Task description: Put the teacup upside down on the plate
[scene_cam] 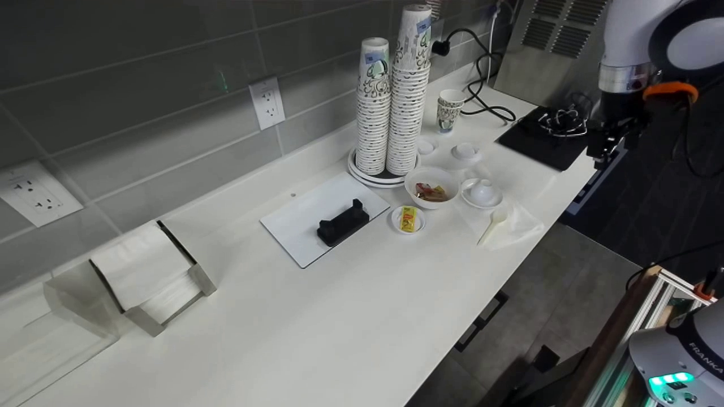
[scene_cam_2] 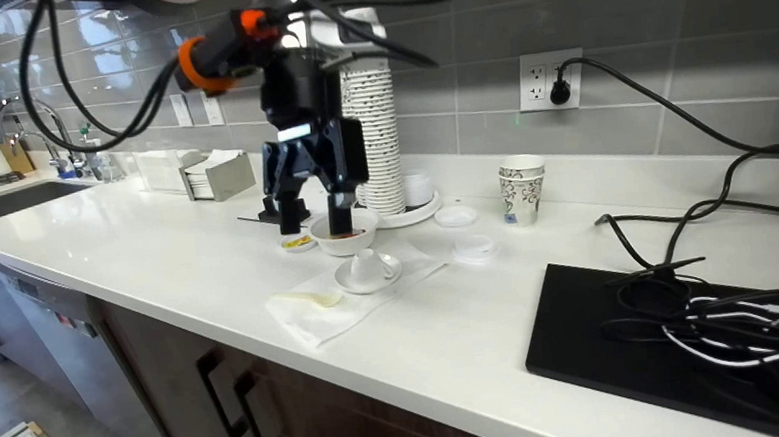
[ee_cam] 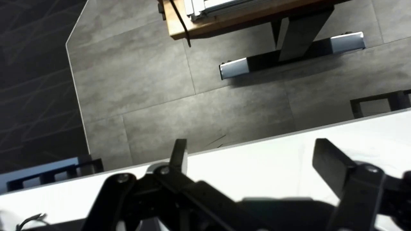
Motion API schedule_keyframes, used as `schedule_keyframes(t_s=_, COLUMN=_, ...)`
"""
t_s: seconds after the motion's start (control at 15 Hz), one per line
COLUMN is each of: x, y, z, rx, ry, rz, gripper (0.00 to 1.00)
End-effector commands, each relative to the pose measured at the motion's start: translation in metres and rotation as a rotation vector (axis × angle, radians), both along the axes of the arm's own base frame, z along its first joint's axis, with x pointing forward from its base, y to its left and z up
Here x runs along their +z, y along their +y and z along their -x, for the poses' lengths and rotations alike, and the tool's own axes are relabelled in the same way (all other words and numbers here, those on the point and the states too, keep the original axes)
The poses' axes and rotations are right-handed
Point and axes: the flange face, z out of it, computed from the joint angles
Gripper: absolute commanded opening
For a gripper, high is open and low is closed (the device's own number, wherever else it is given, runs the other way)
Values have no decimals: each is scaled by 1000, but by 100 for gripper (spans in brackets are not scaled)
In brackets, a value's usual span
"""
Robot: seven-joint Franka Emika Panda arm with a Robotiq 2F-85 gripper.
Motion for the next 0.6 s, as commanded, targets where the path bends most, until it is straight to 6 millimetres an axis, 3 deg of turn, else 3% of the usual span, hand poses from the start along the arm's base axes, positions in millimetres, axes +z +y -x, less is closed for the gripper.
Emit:
schedule_keyframes(t_s=0.0, x=45, y=20, z=39, rx=86, ry=-164, rz=25, gripper=100)
schedule_keyframes(t_s=0.27, x=79, y=38, z=69, rx=175, ry=-331, rz=46, gripper=100)
schedule_keyframes(t_s=0.33, x=70, y=30, z=47, rx=127, ry=-248, rz=49, gripper=100)
schedule_keyframes(t_s=0.53, x=75, y=31, z=56, rx=123, ry=-262, rz=62, gripper=100)
